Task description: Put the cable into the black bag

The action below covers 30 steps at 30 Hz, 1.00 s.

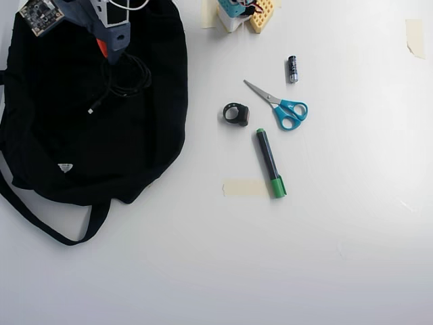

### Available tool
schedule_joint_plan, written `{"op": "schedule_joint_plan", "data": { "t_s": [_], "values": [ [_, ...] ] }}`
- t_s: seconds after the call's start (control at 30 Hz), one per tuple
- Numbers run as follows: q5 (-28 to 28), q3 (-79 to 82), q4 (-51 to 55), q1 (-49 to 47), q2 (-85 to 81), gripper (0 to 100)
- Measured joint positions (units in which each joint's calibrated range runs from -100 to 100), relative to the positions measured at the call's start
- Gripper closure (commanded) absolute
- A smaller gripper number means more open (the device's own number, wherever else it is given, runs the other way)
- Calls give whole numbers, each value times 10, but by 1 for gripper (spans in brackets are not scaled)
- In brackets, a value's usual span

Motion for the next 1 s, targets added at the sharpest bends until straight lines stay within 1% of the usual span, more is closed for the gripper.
{"op": "schedule_joint_plan", "data": {
  "t_s": [0.07, 0.13, 0.23, 0.37, 0.4, 0.43, 0.47, 0.5, 0.63, 0.73, 0.77, 0.83, 0.87, 0.9, 0.93, 1.0],
  "values": [
    [9, 0, -33, 35, 0, 98],
    [13, 1, -46, 64, 37, 98],
    [14, -5, -117, 71, 130, 98],
    [14, -5, -130, 73, 161, 98],
    [14, -5, -130, 73, 161, 94],
    [14, -5, -130, 73, 161, 84],
    [14, -5, -130, 73, 161, 80],
    [14, -5, -130, 73, 161, 78],
    [14, -5, -130, 73, 161, 78],
    [14, -5, -113, 32, 134, 78],
    [14, -5, -76, 13, 71, 78],
    [14, -6, -46, -24, -9, 79],
    [13, -6, -26, -76, -54, 86],
    [13, -5, -16, -113, -74, 96],
    [13, -5, -15, -175, -95, 98],
    [8, -5, -13, -261, -139, 98]
  ]
}}
